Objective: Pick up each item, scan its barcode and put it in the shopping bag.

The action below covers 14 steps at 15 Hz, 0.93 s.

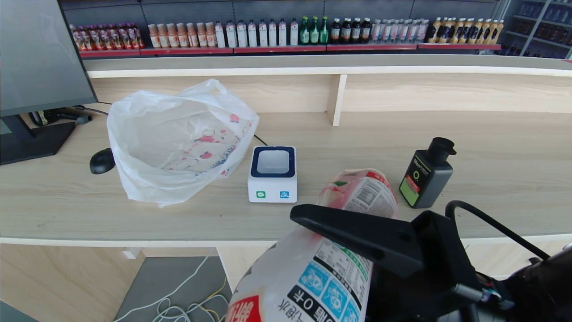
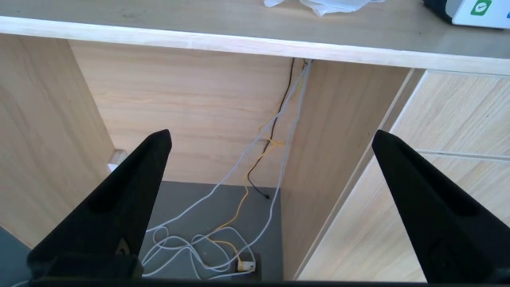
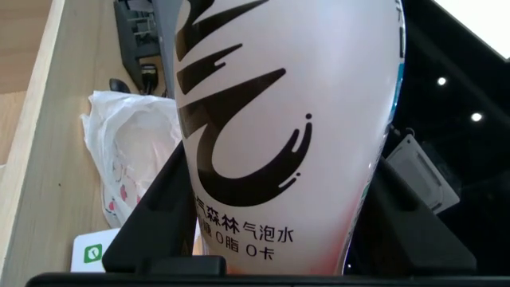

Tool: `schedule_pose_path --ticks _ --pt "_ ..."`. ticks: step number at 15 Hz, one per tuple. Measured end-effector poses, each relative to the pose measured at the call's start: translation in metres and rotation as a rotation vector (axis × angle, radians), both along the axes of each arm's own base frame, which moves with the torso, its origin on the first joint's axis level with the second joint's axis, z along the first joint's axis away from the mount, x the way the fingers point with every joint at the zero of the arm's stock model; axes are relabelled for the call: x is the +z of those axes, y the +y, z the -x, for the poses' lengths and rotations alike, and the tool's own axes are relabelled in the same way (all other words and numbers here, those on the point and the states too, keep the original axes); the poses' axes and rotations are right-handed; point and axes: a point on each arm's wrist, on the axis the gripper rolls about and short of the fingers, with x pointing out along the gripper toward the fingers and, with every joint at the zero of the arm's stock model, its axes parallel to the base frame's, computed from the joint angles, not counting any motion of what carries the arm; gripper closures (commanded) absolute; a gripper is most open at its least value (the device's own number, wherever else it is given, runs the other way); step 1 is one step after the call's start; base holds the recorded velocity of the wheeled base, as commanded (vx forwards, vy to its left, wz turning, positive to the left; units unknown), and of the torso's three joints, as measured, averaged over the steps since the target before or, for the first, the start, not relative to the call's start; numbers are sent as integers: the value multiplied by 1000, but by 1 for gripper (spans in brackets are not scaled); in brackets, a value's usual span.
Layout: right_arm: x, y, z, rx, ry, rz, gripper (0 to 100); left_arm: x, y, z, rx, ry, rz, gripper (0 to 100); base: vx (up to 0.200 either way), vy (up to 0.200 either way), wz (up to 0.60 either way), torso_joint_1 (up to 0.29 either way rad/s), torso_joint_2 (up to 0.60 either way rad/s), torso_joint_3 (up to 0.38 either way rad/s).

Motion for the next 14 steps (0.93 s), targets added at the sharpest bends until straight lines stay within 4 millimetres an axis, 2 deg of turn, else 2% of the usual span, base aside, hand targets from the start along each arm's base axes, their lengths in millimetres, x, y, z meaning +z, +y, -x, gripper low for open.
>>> schedule_pose_path --ticks 14 --pt "-2 -1 1 -2 13 4 100 0 0 0 0 0 0 0 0 0 0 0 0 0"
